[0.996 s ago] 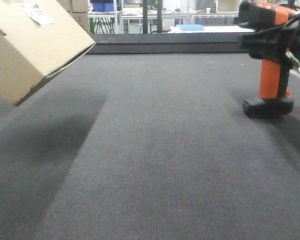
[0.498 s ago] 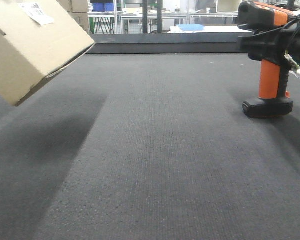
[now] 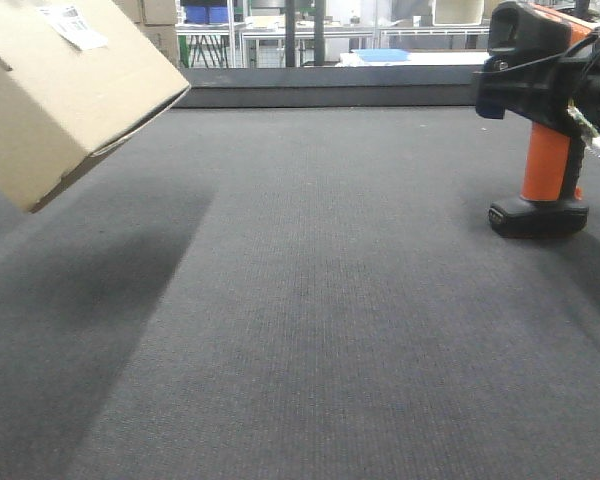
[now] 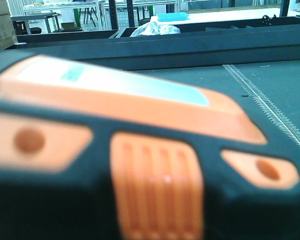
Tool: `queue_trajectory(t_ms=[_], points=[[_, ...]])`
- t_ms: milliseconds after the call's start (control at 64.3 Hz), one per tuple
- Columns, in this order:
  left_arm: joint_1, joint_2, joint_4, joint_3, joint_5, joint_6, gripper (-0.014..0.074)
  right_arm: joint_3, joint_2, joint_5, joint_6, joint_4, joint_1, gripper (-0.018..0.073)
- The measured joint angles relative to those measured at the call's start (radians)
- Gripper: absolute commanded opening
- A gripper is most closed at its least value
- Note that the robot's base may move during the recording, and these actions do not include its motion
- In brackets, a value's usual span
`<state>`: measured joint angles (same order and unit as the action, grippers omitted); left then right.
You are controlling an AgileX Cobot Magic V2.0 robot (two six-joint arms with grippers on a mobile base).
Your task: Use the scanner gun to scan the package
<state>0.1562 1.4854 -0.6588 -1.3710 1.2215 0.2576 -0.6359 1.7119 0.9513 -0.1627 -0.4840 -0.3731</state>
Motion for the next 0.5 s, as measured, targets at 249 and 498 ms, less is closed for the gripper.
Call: queue_trajectory(t_ms=[249,498], points=[[0.0,0.0,0.0,0.0,0.0,0.0,-0.0111,0.0,-0.041,-0.109,-0.01,-0.002,0.0,0.057],[0.0,0.0,0.0,0.0,0.0,0.0,-0.0111,0.0,-0.099,-0.232,-0.133,-0.1,0.0,0.057]])
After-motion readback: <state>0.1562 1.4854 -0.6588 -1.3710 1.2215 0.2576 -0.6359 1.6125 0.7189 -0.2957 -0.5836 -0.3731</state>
